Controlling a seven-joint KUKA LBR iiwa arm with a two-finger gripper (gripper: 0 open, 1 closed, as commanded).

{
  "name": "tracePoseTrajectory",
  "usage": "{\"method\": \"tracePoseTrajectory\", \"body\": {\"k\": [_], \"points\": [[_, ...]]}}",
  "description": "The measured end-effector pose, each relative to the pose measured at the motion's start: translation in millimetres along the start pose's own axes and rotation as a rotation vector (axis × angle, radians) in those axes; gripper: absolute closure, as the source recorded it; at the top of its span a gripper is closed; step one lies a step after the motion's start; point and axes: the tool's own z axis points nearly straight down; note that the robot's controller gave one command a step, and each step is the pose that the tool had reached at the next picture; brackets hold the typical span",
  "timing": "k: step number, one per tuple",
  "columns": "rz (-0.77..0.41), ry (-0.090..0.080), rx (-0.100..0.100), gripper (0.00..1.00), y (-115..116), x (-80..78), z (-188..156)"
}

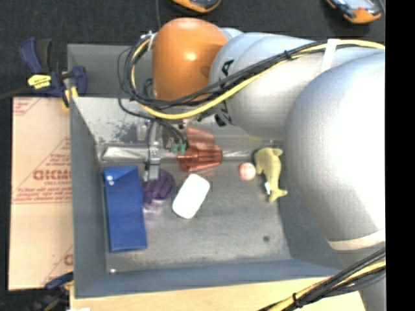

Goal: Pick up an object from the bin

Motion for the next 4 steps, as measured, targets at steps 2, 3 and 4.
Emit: {"method": "tracePoseTrajectory", "body": {"k": [2,3,4], "points": [[-0.092,-0.013,-0.001,0.0,17.3,-7.4,68.3],[-0.112,-0.016,-0.003,0.0,22.2,1.6,61.9],[-0.206,-0.01,-0.001,0.0,57.2,20.2,77.6]]}}
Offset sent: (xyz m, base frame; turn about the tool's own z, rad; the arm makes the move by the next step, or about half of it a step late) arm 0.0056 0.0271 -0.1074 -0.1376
